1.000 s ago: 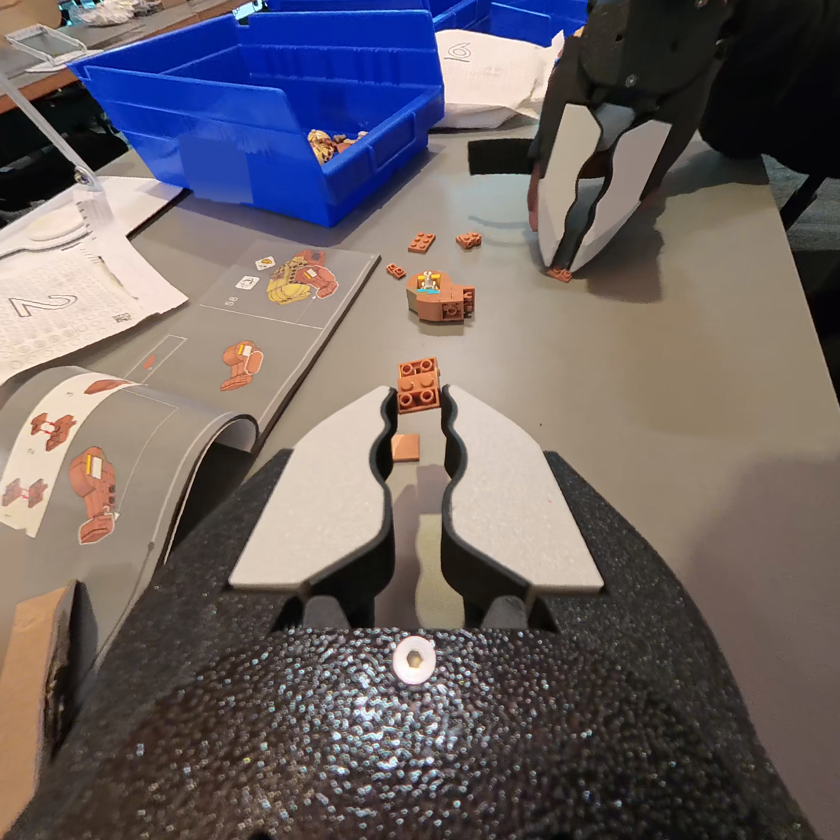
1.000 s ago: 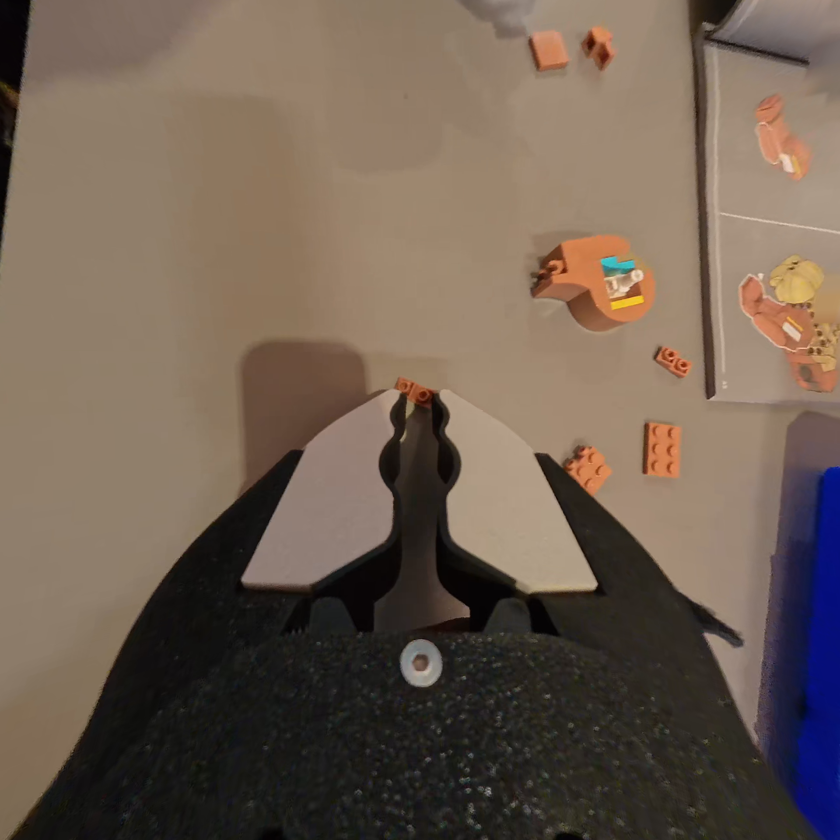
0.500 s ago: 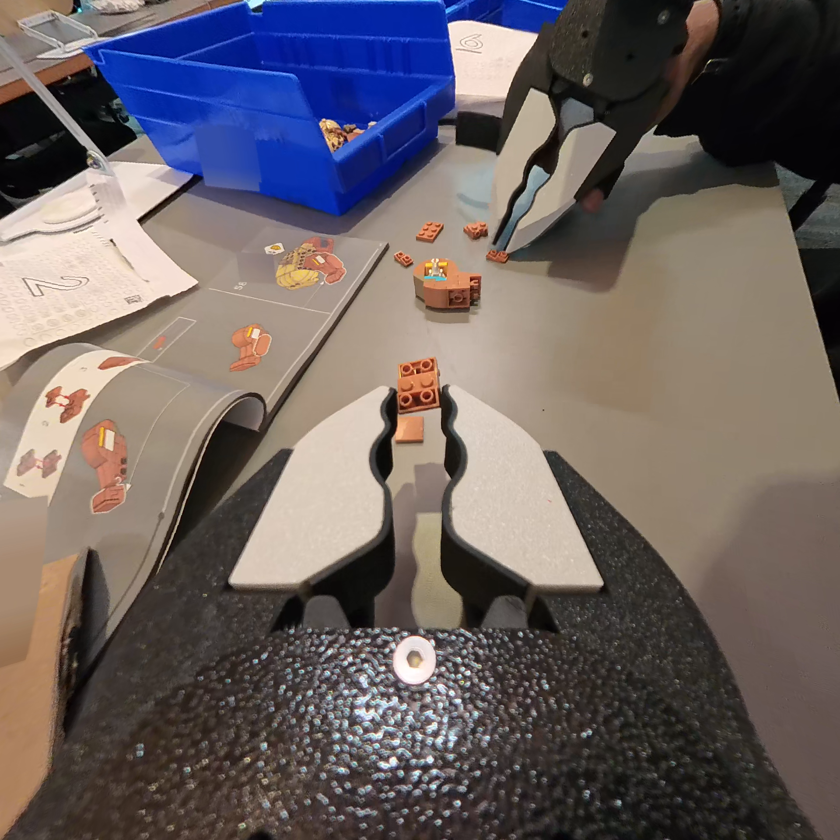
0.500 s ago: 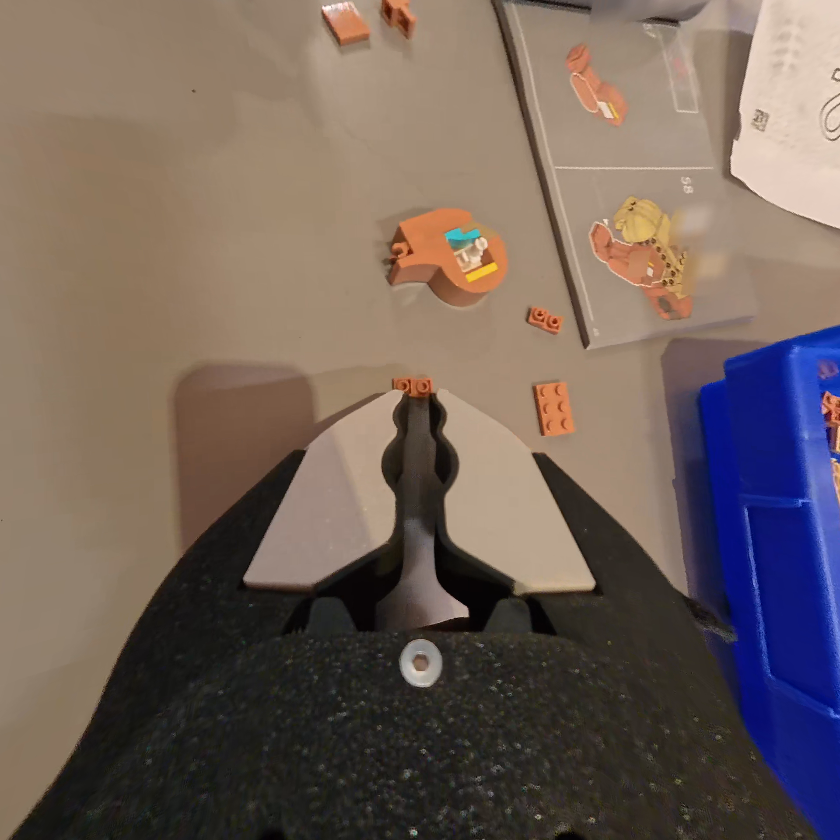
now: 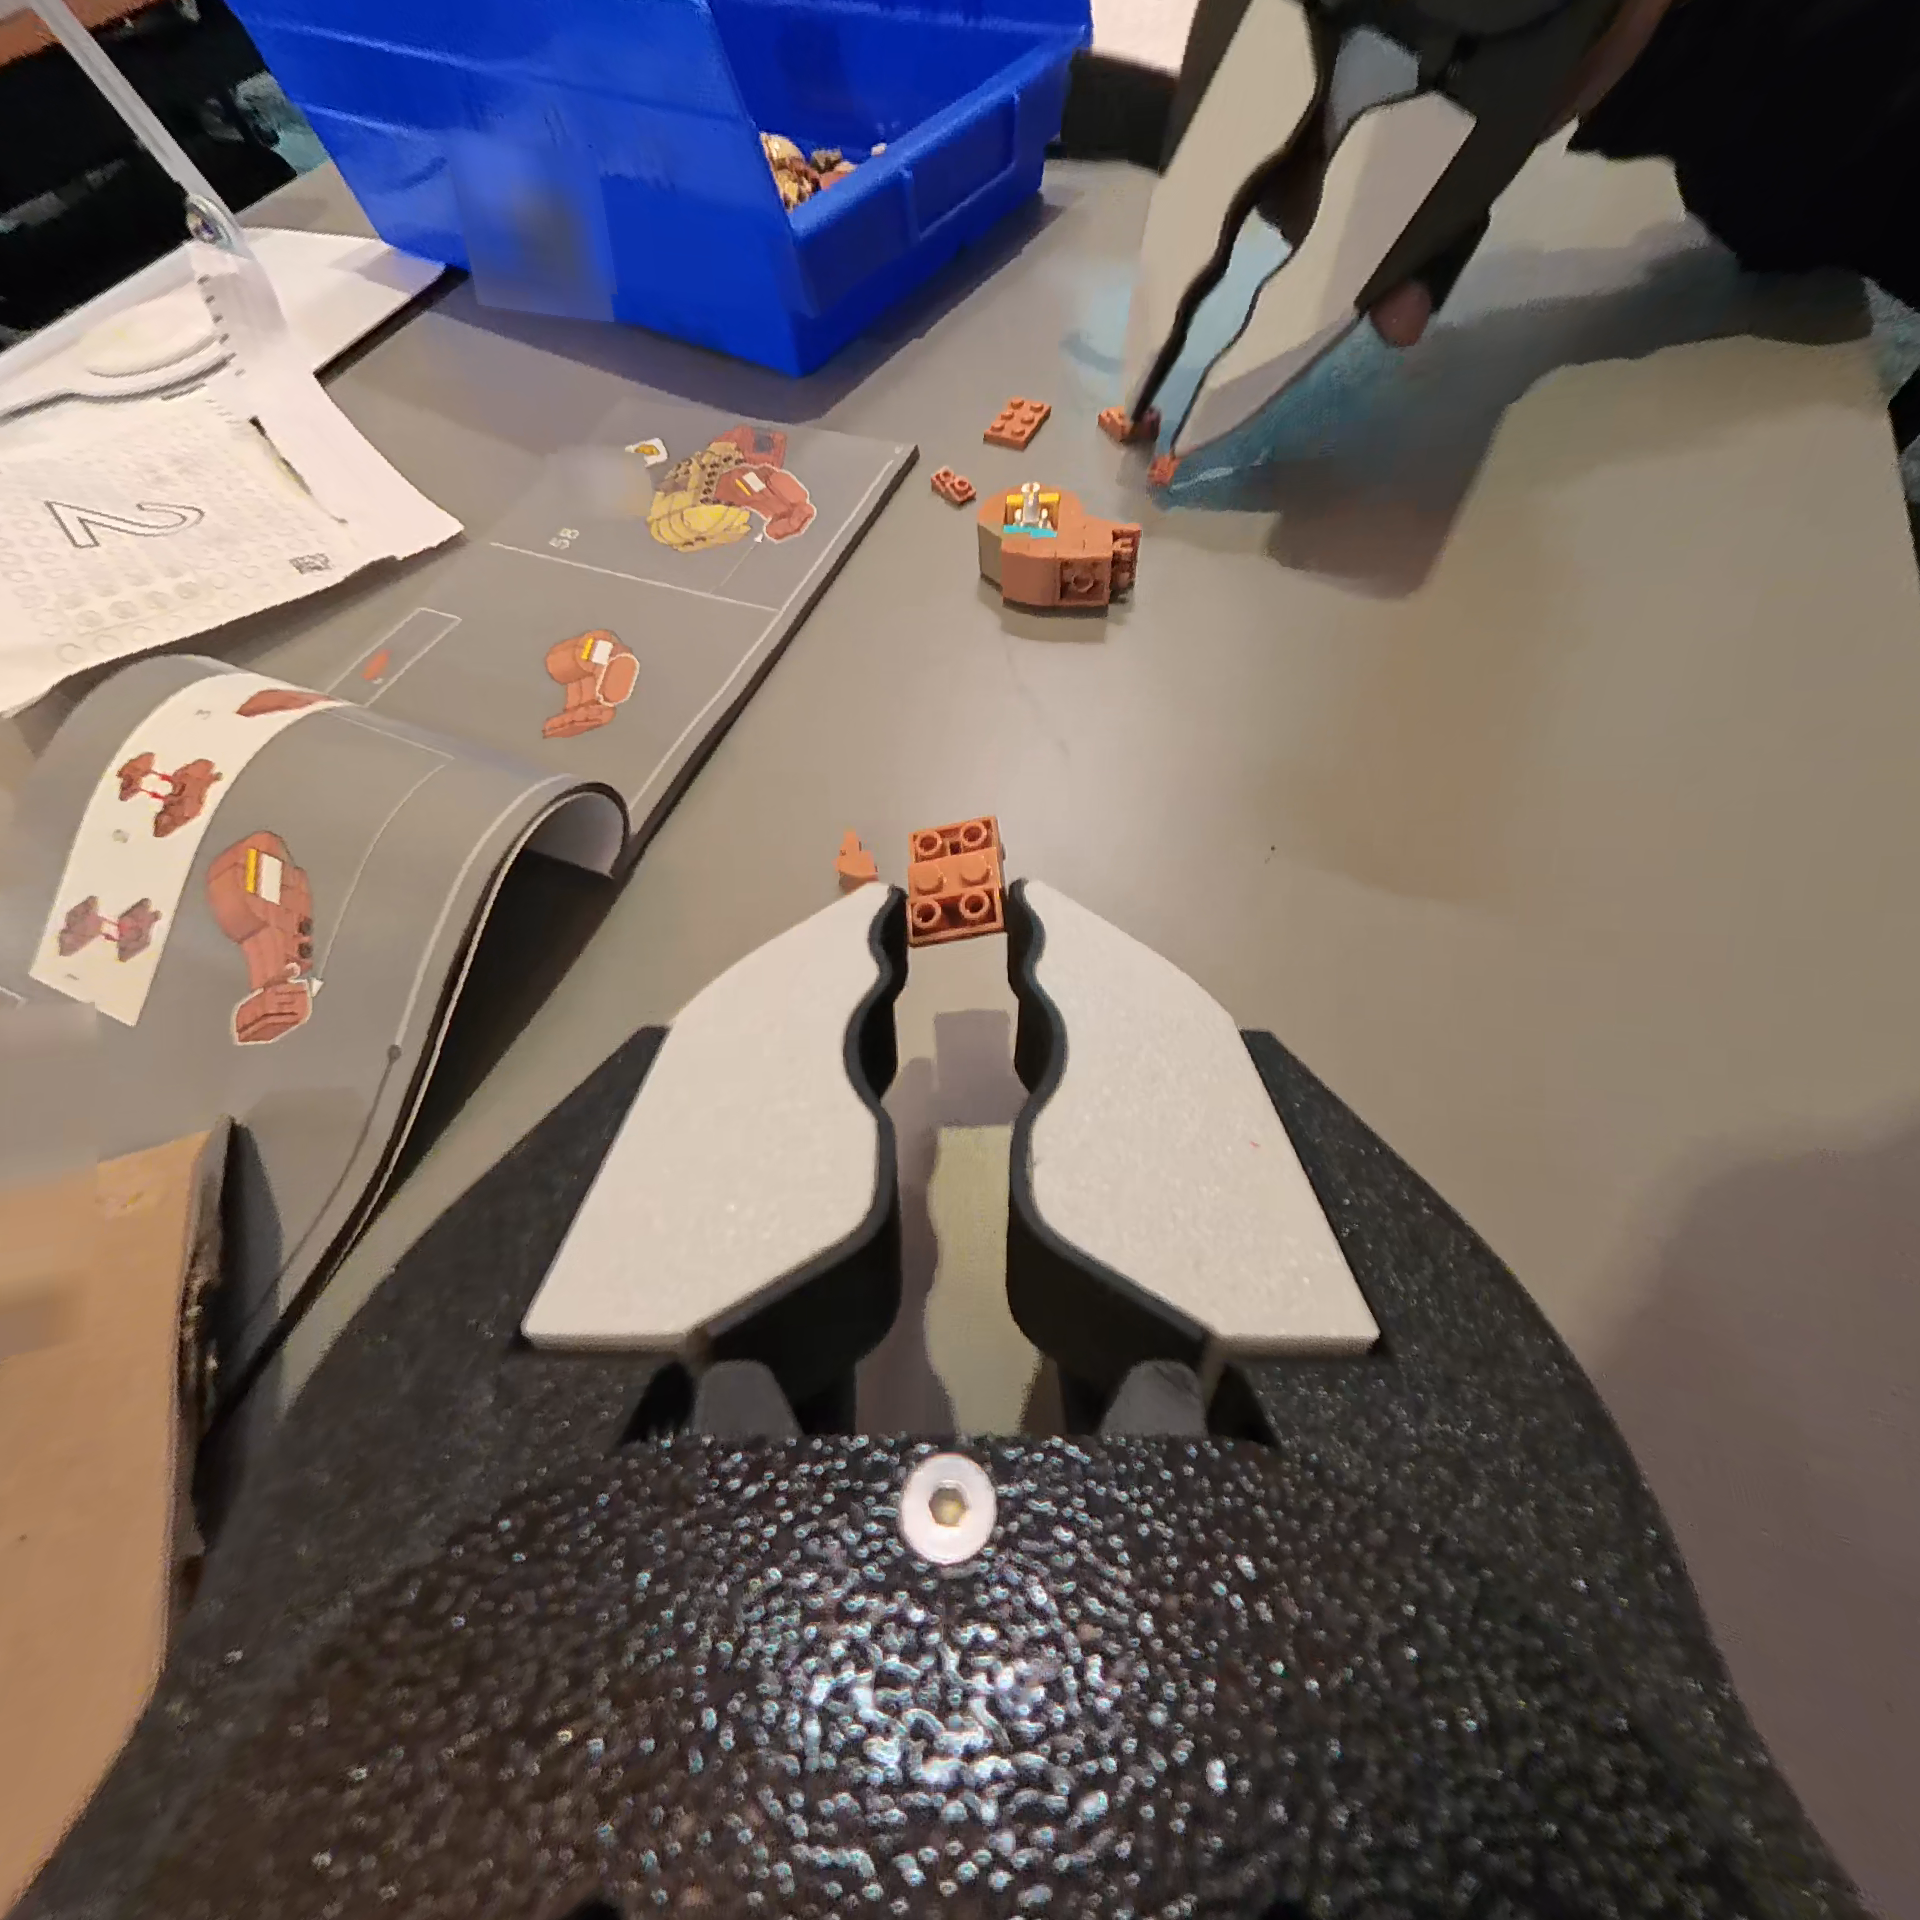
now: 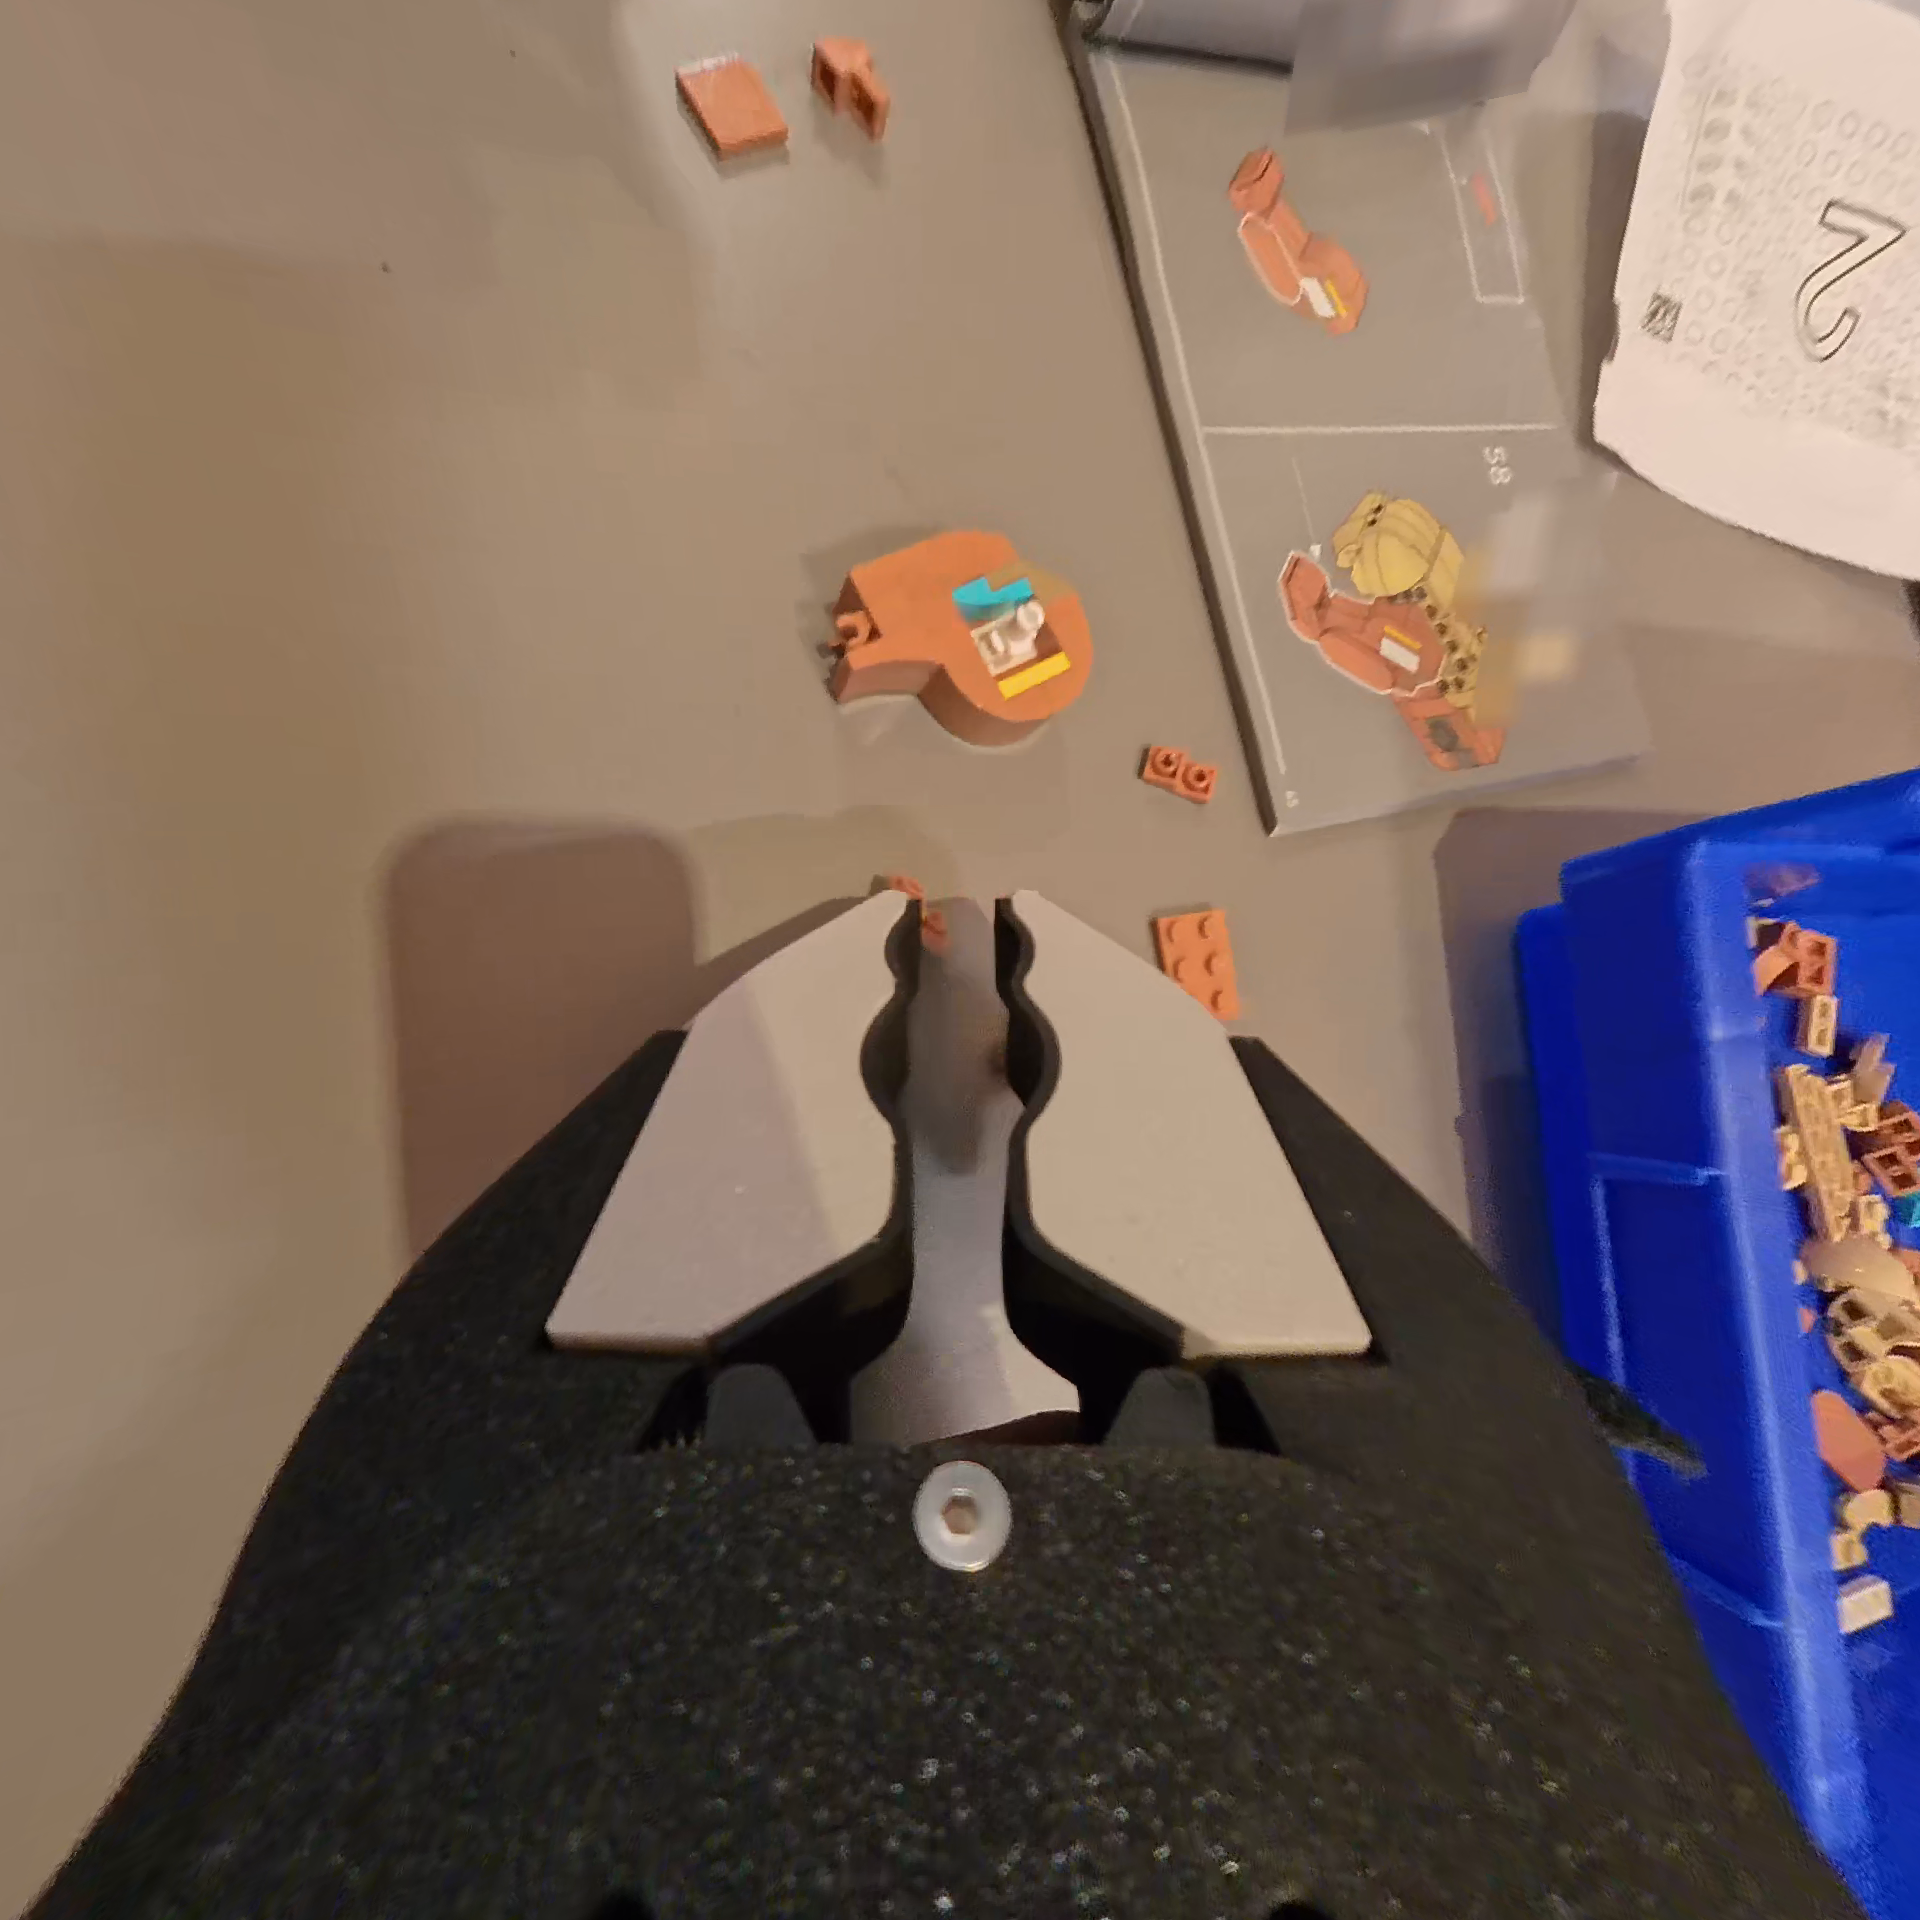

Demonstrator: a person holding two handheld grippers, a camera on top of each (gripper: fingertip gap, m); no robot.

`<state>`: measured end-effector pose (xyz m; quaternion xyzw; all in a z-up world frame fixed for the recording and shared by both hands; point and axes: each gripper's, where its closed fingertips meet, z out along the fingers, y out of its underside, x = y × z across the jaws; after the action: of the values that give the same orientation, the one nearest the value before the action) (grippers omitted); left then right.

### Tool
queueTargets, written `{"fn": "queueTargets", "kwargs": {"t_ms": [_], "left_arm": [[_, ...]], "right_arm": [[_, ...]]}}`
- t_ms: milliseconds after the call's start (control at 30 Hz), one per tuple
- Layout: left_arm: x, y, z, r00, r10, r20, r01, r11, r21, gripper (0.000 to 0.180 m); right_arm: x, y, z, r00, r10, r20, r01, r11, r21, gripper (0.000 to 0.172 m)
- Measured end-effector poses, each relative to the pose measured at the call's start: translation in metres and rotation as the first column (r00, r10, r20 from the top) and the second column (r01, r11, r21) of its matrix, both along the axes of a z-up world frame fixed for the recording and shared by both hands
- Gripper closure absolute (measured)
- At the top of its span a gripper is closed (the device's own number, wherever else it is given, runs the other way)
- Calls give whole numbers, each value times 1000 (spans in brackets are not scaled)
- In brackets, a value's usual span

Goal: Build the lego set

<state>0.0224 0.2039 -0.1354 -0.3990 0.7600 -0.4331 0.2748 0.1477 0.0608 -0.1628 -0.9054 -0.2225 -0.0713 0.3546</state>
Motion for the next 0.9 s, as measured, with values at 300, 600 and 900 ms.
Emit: {"fn": "queueTargets", "kwargs": {"t_ms": [300, 600, 900], "left_arm": [[0, 2, -5, 1000, 13, -11, -13, 1000, 24, 163], [9, 3, 5, 998, 22, 54, -22, 1000, -16, 163], [33, 9, 22, 980, 92, 174, -86, 995, -45, 163]], "right_arm": [[37, 5, 44, 996, -35, 83, 27, 996, 87, 155], [131, -29, 99, 975, -195, 103, 168, 959, 226, 156], [192, -42, 99, 966, -235, 108, 199, 943, 266, 156]]}}
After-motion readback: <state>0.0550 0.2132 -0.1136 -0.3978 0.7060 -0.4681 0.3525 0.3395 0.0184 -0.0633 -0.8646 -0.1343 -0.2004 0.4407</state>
